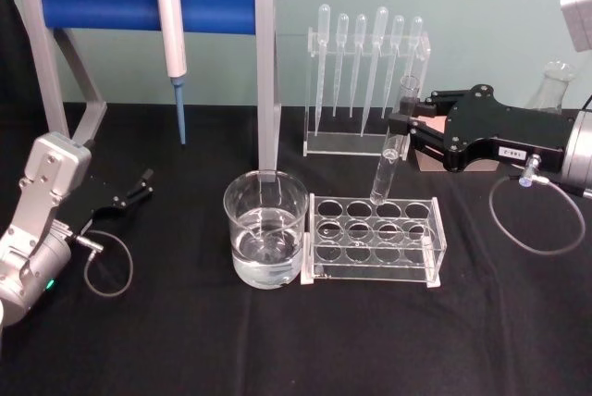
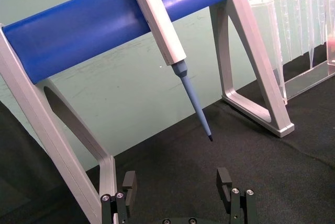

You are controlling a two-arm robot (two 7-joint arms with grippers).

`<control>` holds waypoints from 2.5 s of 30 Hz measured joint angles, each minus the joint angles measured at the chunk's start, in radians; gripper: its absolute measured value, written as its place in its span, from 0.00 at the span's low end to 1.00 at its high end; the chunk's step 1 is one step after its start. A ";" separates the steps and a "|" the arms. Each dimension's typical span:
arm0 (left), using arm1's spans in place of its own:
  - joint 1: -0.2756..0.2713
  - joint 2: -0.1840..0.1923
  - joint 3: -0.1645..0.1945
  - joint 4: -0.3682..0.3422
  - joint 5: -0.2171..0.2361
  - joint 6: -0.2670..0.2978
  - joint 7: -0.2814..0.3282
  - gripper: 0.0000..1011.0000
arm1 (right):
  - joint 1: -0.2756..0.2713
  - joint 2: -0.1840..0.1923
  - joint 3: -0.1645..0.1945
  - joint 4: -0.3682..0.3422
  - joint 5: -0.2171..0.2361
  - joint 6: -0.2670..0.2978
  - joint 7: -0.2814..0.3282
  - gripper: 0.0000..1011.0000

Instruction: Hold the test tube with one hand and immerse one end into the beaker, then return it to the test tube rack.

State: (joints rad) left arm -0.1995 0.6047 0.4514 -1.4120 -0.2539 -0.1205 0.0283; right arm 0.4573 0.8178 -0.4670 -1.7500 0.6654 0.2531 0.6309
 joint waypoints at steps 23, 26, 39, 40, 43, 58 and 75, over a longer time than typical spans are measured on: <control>0.000 0.000 0.000 0.000 0.000 0.000 0.000 0.99 | 0.000 0.000 0.000 0.000 0.000 0.000 0.000 0.24; 0.000 0.000 0.000 0.000 0.000 0.000 0.000 0.99 | 0.000 0.000 0.000 0.000 0.000 0.000 0.000 0.24; 0.000 0.000 0.000 0.000 0.000 0.000 0.000 0.99 | 0.000 0.000 0.000 0.000 0.000 0.000 0.000 0.24; 0.000 0.000 0.000 0.000 0.000 0.000 0.000 0.99 | 0.000 0.000 0.000 0.000 0.000 0.000 0.000 0.24; 0.000 0.000 0.000 0.000 0.000 0.000 0.000 0.99 | 0.000 0.000 0.000 0.000 0.000 0.000 0.000 0.24; 0.000 0.000 0.000 0.000 0.000 0.000 0.000 0.99 | 0.000 0.000 0.000 0.000 0.000 0.000 0.000 0.24; 0.000 0.000 0.000 0.000 0.000 0.000 0.000 0.99 | 0.000 0.000 0.000 0.000 0.000 0.000 0.000 0.24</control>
State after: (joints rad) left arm -0.1995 0.6047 0.4514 -1.4120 -0.2539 -0.1205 0.0283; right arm 0.4573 0.8178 -0.4670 -1.7500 0.6653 0.2531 0.6309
